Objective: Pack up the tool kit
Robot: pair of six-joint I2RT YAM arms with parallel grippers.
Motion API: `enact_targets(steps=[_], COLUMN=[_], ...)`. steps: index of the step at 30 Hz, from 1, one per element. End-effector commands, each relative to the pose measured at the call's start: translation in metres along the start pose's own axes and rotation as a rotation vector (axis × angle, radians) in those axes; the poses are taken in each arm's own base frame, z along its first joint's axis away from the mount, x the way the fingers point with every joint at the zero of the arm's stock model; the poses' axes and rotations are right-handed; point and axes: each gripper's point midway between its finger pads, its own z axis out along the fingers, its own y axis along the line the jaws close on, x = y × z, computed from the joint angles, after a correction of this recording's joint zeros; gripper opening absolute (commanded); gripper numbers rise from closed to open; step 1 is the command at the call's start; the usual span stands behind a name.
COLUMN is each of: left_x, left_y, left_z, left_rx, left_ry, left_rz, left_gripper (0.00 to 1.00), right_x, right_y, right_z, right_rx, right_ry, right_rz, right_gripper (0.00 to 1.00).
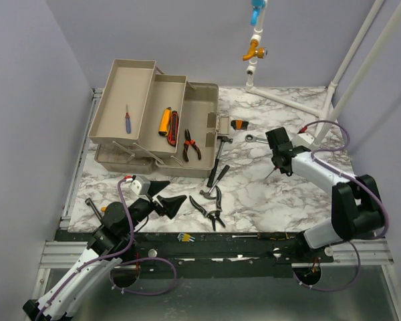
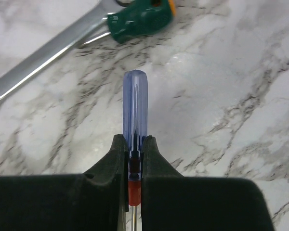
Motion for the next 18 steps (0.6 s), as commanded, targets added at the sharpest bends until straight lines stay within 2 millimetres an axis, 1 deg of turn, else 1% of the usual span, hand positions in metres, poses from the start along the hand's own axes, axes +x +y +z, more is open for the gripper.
enact_targets(steps=[1,2,3,4,5,7,8,10,12,14,15,16,17,18], left_x=[0.001,0.001,0.001,0.001,0.001,0.002,0.003,0.004,0.005,0.006,0.005,0.003,0.003,0.003], left_y=[-0.004,-0.005,-0.005,-0.006,-0.005,-0.004,-0.004,-0.003,-0.003,-0.003,-0.004,-0.005,-0.005,-0.005], left_z=[-0.001,-0.001,-0.001,-0.001,-0.001,0.000,0.000,0.000,0.000,0.000,0.001,0.002,0.002,0.002], left_rx=[0.021,0.029,0.032,0.032,0.030,0.026,0.024,0.022,0.022,0.025,0.030,0.034,0.034,0.035], left_ry=[0.004,0.003,0.002,0.001,0.001,0.005,0.008,0.011,0.016,0.021,0.013,0.004,0.005,0.006], left_rz=[-0.002,0.000,0.000,0.001,0.000,-0.001,0.000,0.000,-0.001,-0.001,0.001,0.003,0.003,0.003], left_gripper=[0.95,0.95,0.95,0.95,0.95,0.95,0.95,0.95,0.95,0.95,0.95,0.95,0.95,0.95], right_x=[-0.030,-0.030,-0.033,-0.036,-0.037,-0.047,-0.054,-0.063,-0.069,-0.068,-0.066,-0.064,-0.062,-0.060], right_y=[0.056,0.073,0.093,0.108,0.126,0.147,0.157,0.178,0.203,0.229,0.244,0.256,0.270,0.281], right_z=[-0.046,-0.062,-0.086,-0.109,-0.137,-0.185,-0.204,-0.234,-0.259,-0.281,-0.297,-0.303,-0.317,-0.325], right_rx=[-0.354,-0.480,-0.650,-0.803,-0.981,-1.240,-1.328,-1.453,-1.517,-1.559,-1.586,-1.588,-1.605,-1.607], right_ry=[0.018,0.042,0.043,0.035,0.035,0.020,0.019,0.044,0.060,0.063,0.062,0.061,0.063,0.062], right_rz=[-0.072,-0.091,-0.122,-0.140,-0.146,-0.126,-0.101,-0.084,-0.079,-0.073,-0.076,-0.070,-0.070,-0.066], right_gripper=[0.01,0.01,0.01,0.01,0.01,0.01,0.01,0.01,0.01,0.01,0.01,0.01,0.01,0.01])
